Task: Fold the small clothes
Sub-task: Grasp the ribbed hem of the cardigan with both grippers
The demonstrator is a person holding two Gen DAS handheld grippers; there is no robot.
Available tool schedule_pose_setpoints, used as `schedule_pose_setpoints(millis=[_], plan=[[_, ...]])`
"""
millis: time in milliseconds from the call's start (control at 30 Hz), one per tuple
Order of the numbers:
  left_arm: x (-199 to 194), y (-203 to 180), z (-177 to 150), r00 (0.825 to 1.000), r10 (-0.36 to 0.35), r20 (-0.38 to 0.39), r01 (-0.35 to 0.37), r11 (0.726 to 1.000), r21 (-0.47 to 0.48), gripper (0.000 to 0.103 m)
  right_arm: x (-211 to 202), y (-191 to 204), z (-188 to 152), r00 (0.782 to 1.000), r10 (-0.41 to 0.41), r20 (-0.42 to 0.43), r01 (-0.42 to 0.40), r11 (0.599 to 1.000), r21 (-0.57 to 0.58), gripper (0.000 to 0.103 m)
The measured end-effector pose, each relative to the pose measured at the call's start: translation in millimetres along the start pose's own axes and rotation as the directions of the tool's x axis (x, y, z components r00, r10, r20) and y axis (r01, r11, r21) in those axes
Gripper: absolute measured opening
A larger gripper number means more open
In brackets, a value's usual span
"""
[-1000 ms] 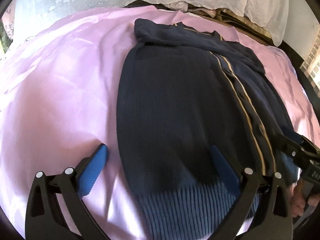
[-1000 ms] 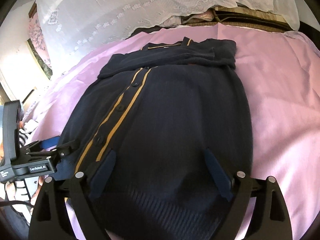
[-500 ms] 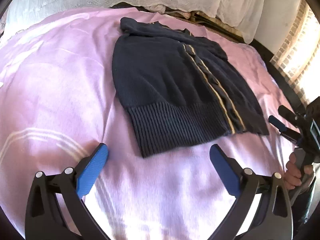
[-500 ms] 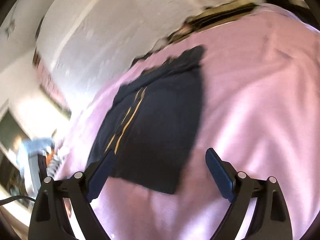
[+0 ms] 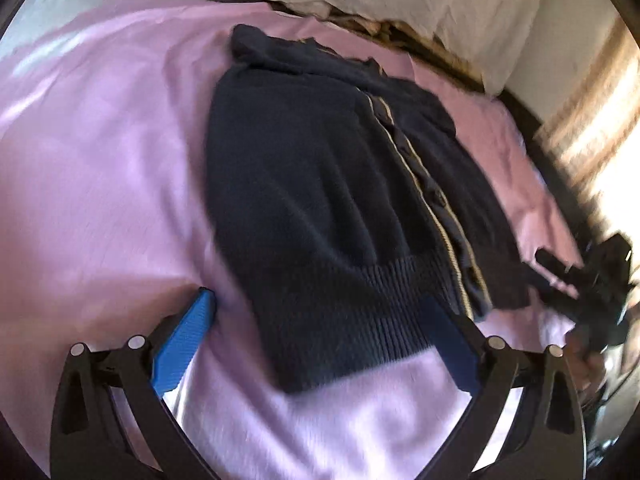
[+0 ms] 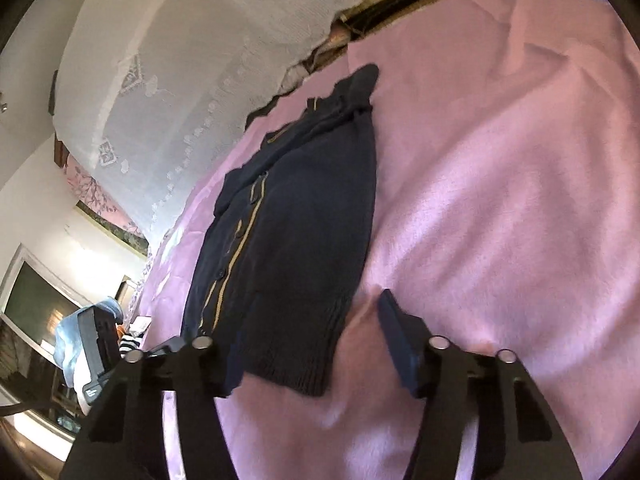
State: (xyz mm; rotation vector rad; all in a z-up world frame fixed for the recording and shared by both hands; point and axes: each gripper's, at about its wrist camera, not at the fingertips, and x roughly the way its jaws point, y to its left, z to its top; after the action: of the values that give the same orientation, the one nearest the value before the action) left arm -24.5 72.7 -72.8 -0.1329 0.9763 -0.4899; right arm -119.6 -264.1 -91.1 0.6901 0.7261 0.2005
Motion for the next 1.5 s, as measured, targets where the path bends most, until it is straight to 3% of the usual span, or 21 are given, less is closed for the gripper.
schedule_pose_setpoints(millis=[300,433,600,700,800,900,1067,1200,1300,1367,1500], plan=[[4.7,9.4,12.3,0.995,-0.094,0.029,0.095,0.995,-0.022,0.096,25.0,22.0,1.8,0.996,-0.02,-0.085,0.011,0.994,-0.105,0.057],[0.2,5.7,7.4,0.99,-0.135,0.033,0.136,0.991,-0.012,0.084,24.6,22.3,-1.8,0.993,0.045,-0.11,-0.055,0.994,-0.091,0.057],[9.1,6.1,15.8,0.981,-0.194,0.006,0.194,0.981,-0.024,0.083,45.1,30.7,9.1,0.987,0.055,-0.148,-0.068,0.994,-0.084,0.057],[11.3,15.3,21.1,0.968,-0.251,0.013,0.252,0.965,-0.074,0.083,63.1,36.5,19.3,0.985,0.062,-0.163,-0.075,0.994,-0.079,0.054],[7.6,24.8,19.0,0.956,-0.292,0.025,0.293,0.949,-0.117,0.075,63.8,37.0,18.6,0.986,0.054,-0.155,-0.069,0.993,-0.092,0.047],[1.0,32.7,12.6,0.925,-0.379,0.038,0.38,0.911,-0.16,0.073,58.2,29.9,15.8,0.984,0.089,-0.156,-0.1,0.993,-0.061,0.043],[15.4,23.7,26.4,0.937,-0.35,0.022,0.349,0.927,-0.139,0.073,60.8,31.9,15.9,0.985,0.082,-0.154,-0.092,0.994,-0.061,0.044],[22.7,25.0,36.9,0.932,-0.361,0.021,0.36,0.922,-0.145,0.073,59.6,30.8,15.4,0.986,0.082,-0.146,-0.09,0.994,-0.054,0.038],[18.8,31.3,31.4,0.927,-0.375,0.025,0.373,0.912,-0.167,0.061,57.9,25.8,14.9,0.987,0.085,-0.137,-0.09,0.996,-0.03,0.03],[16.2,32.3,25.6,0.935,-0.353,0.014,0.351,0.922,-0.162,0.05,56.5,23.0,14.6,0.987,0.089,-0.134,-0.092,0.996,-0.016,0.026],[11.7,20.9,20.2,0.96,-0.281,0.008,0.28,0.955,-0.101,0.046,54.4,24.7,11.7,0.987,0.076,-0.144,-0.082,0.996,-0.039,0.026]])
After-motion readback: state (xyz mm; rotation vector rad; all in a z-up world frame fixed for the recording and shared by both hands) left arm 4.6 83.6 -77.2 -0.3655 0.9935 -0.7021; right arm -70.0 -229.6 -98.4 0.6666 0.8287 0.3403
